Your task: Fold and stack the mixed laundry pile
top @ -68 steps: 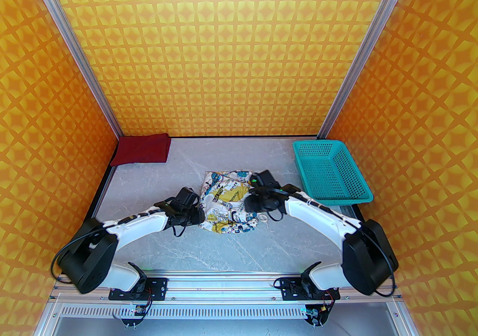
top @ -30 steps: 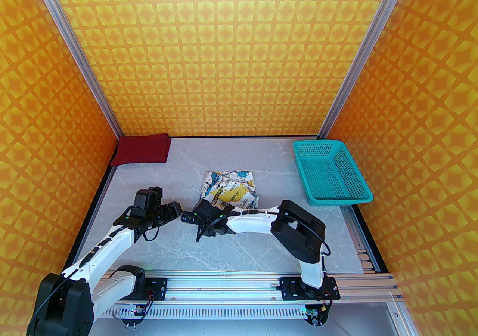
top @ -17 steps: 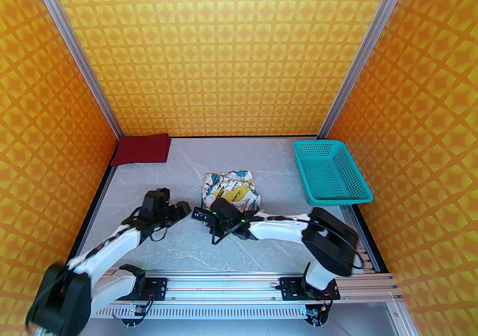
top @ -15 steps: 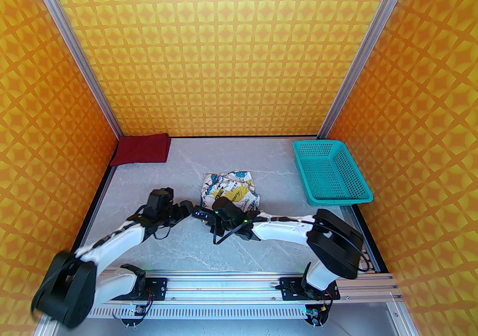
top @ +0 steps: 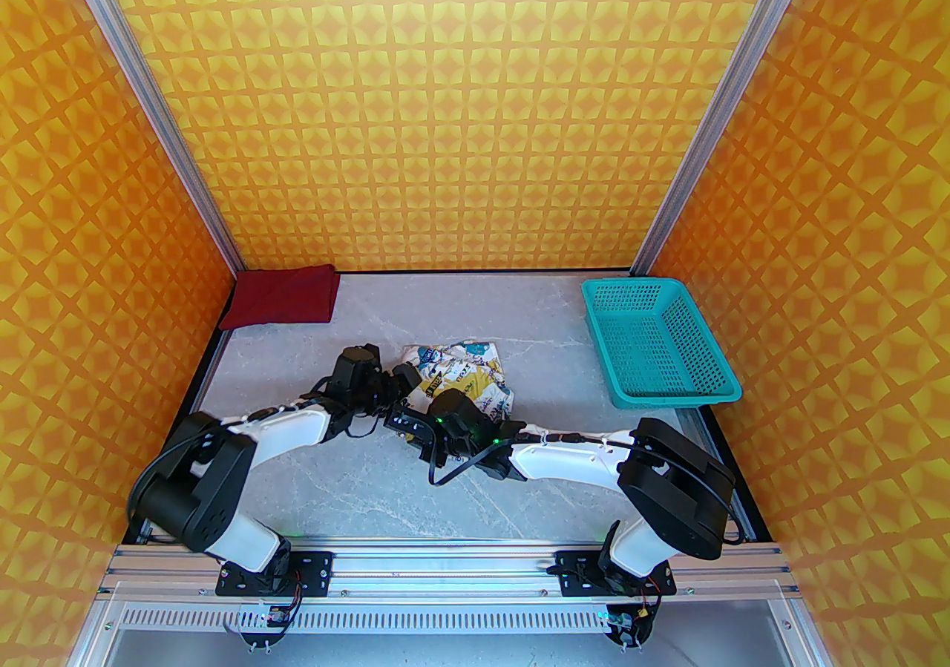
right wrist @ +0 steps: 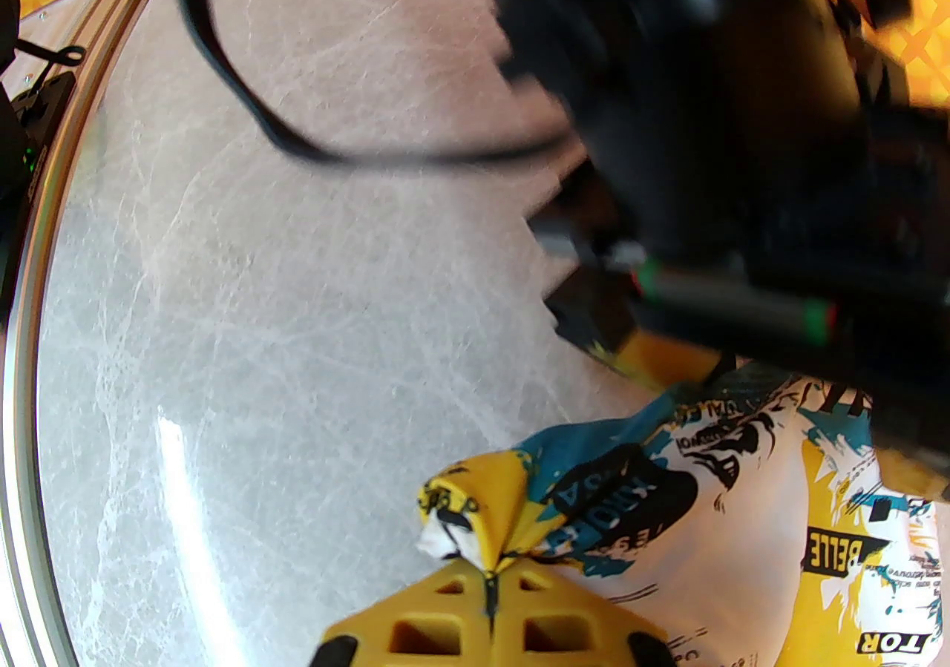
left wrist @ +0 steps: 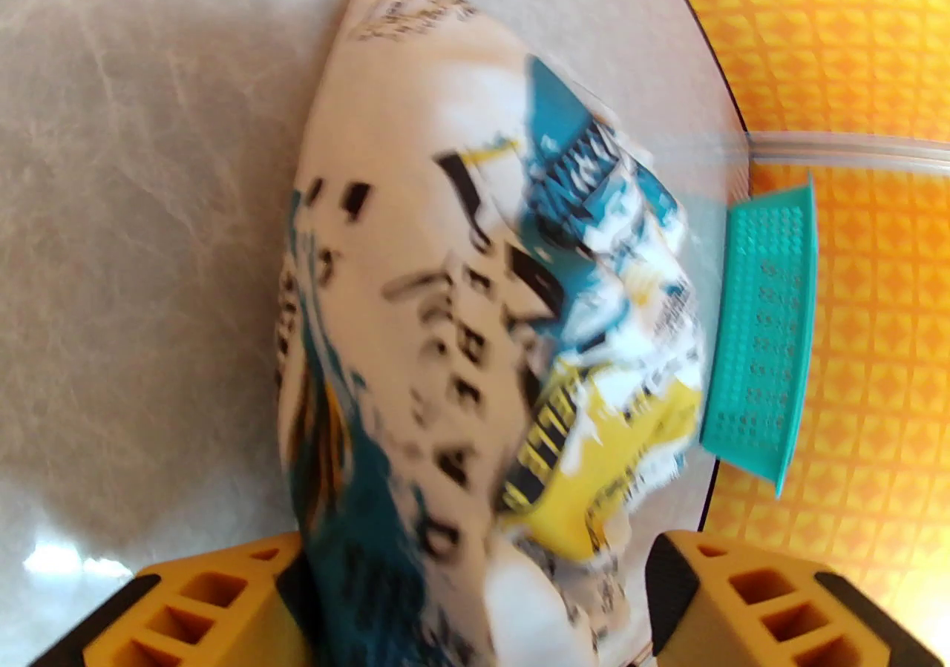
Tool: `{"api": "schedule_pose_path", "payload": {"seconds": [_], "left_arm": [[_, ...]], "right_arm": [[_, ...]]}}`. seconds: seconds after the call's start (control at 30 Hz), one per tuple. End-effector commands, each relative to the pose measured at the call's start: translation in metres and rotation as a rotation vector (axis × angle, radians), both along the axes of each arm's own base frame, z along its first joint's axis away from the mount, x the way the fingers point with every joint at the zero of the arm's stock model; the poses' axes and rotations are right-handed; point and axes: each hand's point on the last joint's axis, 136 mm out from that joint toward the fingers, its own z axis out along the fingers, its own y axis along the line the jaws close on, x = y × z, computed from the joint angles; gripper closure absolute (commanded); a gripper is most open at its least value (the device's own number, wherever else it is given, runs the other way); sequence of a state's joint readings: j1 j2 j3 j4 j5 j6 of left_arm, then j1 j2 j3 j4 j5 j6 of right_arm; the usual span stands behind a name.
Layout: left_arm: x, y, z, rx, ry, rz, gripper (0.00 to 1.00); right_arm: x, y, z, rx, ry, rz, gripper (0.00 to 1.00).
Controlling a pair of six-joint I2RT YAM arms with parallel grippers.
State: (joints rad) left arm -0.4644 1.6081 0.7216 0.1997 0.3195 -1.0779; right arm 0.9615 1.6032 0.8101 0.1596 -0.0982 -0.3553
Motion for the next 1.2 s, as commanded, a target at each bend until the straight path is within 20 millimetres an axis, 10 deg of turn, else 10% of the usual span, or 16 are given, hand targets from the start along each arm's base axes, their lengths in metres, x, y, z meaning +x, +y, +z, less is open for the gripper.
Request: {"api": "schedule_pose_path", "payload": {"seconds": [0.0, 0.37, 0.53, 0.63, 0.8, 1.17], "left_arm": [[0.009, 0.003, -0.006, 0.026, 0.021, 0.063, 0.26], [0.012, -0.022, -0.019, 0.025, 0.061, 0.01, 0.26], [0.026, -0.036, -0.012, -0.026, 0.019, -0.004, 0.8], [0.036, -0.037, -0.001, -0.028, -0.054, 0.0, 1.0], [0.051, -0.008, 0.003, 0.149, -0.118, -0.037, 1.0], [0.144, 0.088, 0.04, 0.529, -0.323, -0.137, 1.0]], "right_arm": [[0.003, 0.002, 0.018, 0.074, -0.019, -0.011, 1.0], [0.004, 0.001, 0.022, 0.103, -0.028, -0.017, 1.0], [0.006, -0.003, 0.028, 0.113, -0.05, -0.038, 0.99], [0.011, -0.013, 0.031, 0.107, -0.063, -0.095, 0.63], [0.026, -0.047, 0.053, 0.147, -0.062, -0.303, 0.37], [0.066, -0.151, 0.102, 0.314, -0.088, -0.768, 0.27]]}}
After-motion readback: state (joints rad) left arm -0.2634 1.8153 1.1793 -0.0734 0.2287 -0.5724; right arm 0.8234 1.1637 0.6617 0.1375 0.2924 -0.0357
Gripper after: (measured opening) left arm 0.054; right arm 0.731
